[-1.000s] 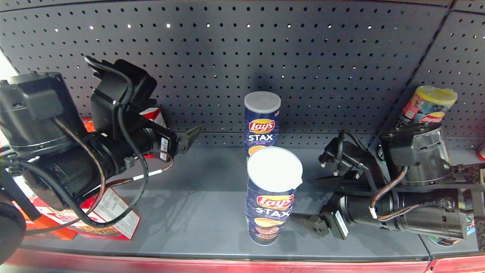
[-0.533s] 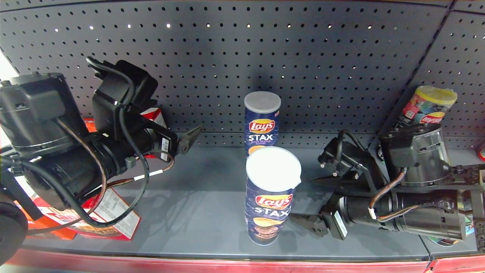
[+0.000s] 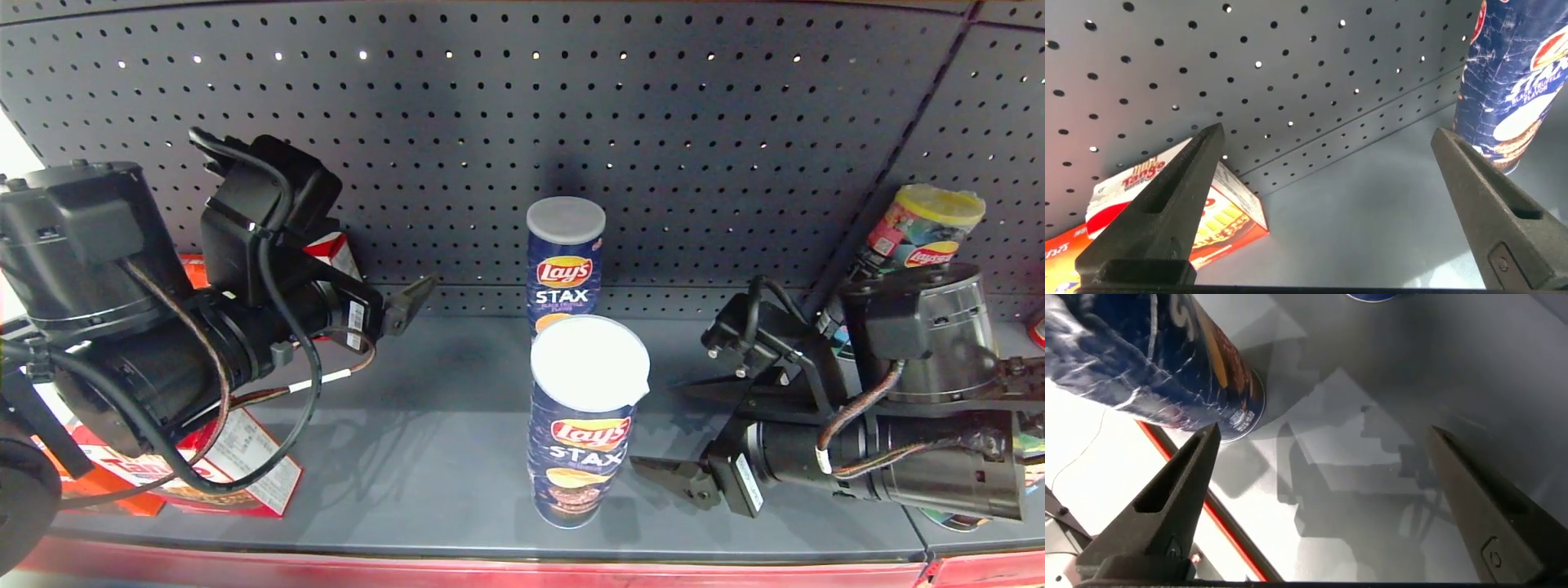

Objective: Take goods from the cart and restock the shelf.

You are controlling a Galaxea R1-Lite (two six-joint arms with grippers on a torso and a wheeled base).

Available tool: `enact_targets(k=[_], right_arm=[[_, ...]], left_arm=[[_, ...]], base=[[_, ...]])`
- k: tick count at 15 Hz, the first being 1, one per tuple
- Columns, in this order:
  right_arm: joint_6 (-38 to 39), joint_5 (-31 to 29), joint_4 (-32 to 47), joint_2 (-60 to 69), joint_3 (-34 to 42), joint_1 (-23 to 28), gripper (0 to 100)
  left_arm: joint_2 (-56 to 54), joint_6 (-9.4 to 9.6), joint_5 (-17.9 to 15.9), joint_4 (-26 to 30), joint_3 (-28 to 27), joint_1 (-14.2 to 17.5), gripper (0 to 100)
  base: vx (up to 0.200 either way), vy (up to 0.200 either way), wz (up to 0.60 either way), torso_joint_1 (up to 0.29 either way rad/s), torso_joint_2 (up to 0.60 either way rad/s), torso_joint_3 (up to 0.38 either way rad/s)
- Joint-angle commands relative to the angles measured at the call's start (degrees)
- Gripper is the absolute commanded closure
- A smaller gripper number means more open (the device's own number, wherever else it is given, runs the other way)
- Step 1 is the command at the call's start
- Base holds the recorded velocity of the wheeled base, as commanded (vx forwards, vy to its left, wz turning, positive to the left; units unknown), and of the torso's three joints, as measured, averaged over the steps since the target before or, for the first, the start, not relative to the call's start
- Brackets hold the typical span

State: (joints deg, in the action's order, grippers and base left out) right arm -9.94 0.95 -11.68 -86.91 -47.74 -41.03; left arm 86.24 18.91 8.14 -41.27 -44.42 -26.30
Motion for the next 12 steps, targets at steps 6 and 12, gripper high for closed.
enact_targets(k=[6,12], right_arm=[[0.88,-3.76,-0.19,19.85,1.77,5.26,0],[0.36,-7.28,0.69,44.81,8.28,5.61,0]], left_arm=[[-0.37,-0.01,0.03,0.13,0.39,0.02,0],[-0.28,-0.01,0.03,0.13,0.92,0.02,0]], base=[[0.000,0.000,0.00,0.000,0.00,0.000],[0.000,0.000,0.00,0.000,0.00,0.000]])
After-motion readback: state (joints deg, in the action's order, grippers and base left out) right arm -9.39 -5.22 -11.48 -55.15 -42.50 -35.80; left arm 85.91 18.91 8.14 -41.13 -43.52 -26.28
